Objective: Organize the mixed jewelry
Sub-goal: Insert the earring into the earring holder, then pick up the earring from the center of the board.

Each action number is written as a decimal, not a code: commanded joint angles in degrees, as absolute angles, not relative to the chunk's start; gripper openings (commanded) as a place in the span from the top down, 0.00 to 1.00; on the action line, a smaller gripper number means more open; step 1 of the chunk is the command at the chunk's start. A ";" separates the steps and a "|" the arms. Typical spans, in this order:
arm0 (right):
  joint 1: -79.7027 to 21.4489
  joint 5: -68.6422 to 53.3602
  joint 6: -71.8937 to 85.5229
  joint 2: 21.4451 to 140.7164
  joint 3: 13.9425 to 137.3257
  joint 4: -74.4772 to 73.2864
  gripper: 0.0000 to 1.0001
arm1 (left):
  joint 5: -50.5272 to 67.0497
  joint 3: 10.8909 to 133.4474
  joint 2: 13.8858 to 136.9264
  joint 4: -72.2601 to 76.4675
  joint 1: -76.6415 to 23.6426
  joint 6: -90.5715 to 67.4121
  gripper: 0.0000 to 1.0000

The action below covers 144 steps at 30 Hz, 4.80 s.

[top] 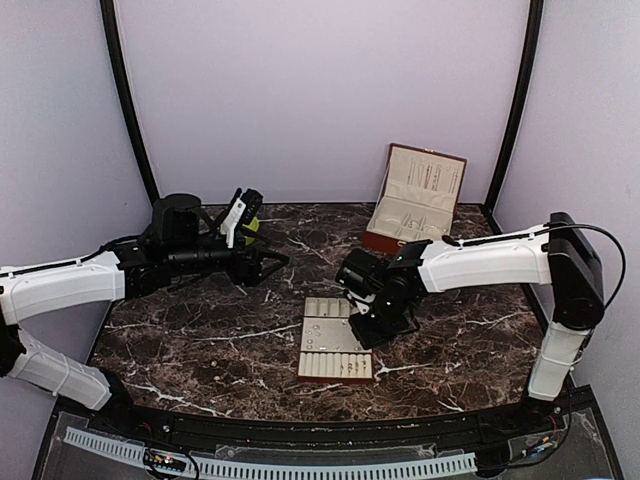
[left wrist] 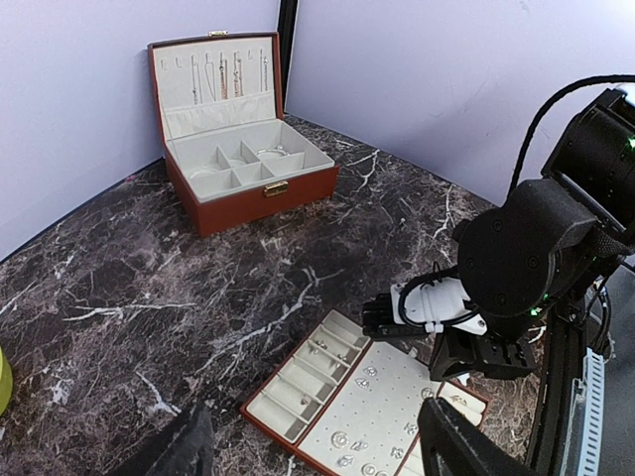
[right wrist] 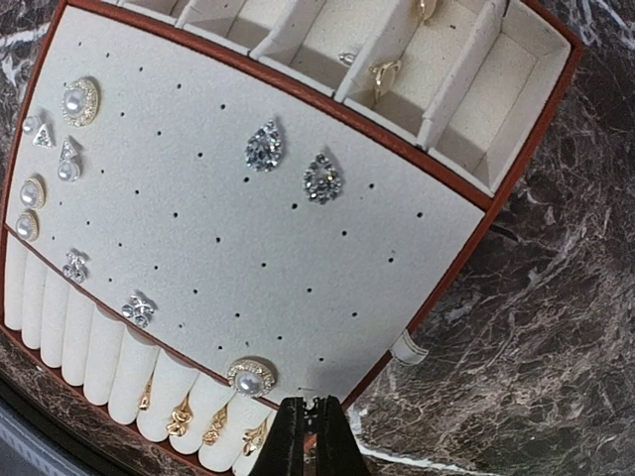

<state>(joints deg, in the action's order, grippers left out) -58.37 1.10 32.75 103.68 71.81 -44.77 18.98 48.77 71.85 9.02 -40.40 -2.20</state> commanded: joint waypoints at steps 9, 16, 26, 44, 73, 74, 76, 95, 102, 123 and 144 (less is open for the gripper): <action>-59.24 1.92 32.31 105.19 74.30 -42.67 0.92 | 19.34 48.69 70.60 9.51 -40.38 -3.11 0.27; -59.21 2.29 32.64 105.06 75.03 -42.62 0.91 | 19.43 48.54 70.74 9.73 -40.36 -3.33 0.27; -59.22 2.42 32.64 105.56 73.51 -42.36 0.92 | 19.82 48.59 71.00 9.78 -40.37 -3.56 0.27; -59.75 4.29 34.67 102.79 71.62 -45.15 0.94 | 19.75 48.52 70.54 9.84 -40.35 -3.72 0.27; -60.60 5.27 35.75 104.13 71.28 -45.52 0.94 | 19.79 48.52 70.40 9.93 -40.35 -3.81 0.27; -60.64 5.27 35.71 104.15 71.21 -45.44 0.94 | 19.78 48.47 70.40 9.93 -40.37 -3.79 0.27; -60.62 5.19 35.78 104.30 70.98 -45.15 0.94 | 19.78 48.44 70.40 9.93 -40.34 -3.82 0.27; -60.64 4.66 36.08 106.20 68.52 -41.50 0.94 | 19.75 48.34 70.22 10.01 -40.31 -3.97 0.27; -60.64 4.95 36.23 105.68 68.82 -41.82 0.93 | 19.64 48.27 69.97 10.02 -40.41 -3.98 0.27; -60.56 9.69 36.10 92.13 68.34 -41.51 0.67 | 16.21 47.33 68.46 10.86 -40.29 -3.44 0.26; -37.98 18.84 37.64 76.68 45.38 -16.41 0.36 | 16.35 47.11 68.48 11.88 -30.97 -6.59 0.23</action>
<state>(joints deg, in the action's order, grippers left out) -43.46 17.08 39.99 78.30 48.49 -23.33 16.75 47.83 70.13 10.63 -31.48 -6.46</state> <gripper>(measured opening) 0.628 0.771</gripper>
